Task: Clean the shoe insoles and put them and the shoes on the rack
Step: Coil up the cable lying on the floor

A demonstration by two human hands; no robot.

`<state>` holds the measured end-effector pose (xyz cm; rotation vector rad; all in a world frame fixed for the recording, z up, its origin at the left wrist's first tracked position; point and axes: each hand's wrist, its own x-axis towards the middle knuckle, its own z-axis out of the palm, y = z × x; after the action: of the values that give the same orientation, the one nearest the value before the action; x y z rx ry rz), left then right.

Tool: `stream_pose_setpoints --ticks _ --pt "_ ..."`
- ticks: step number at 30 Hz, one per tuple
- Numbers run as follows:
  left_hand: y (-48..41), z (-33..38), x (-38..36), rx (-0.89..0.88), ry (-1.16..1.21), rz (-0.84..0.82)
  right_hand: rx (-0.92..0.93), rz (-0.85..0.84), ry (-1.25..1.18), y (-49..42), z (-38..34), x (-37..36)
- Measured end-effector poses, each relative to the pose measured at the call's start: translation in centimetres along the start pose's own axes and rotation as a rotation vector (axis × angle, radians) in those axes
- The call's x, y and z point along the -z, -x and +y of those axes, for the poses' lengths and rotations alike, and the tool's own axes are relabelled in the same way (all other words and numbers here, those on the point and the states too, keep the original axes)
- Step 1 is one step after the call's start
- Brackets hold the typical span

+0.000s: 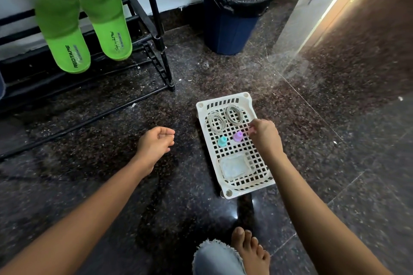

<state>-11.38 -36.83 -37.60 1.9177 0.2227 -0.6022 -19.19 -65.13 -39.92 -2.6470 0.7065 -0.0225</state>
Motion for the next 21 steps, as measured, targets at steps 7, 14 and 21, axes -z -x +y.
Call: stream_pose_setpoints --ticks 7,14,21 --pt "1.0 0.1 -1.4 -0.004 -0.043 -0.081 0.016 0.201 -0.117 6.2 -0.2 1.9" --pt "2.3 0.0 -4.2 0.003 -0.090 -0.168 -0.231 -0.145 -0.135 8.6 0.4 0.9" --pt "1.8 0.7 -4.4 -0.017 -0.124 -0.148 -0.278 -0.152 -0.010 8.6 1.1 2.6"
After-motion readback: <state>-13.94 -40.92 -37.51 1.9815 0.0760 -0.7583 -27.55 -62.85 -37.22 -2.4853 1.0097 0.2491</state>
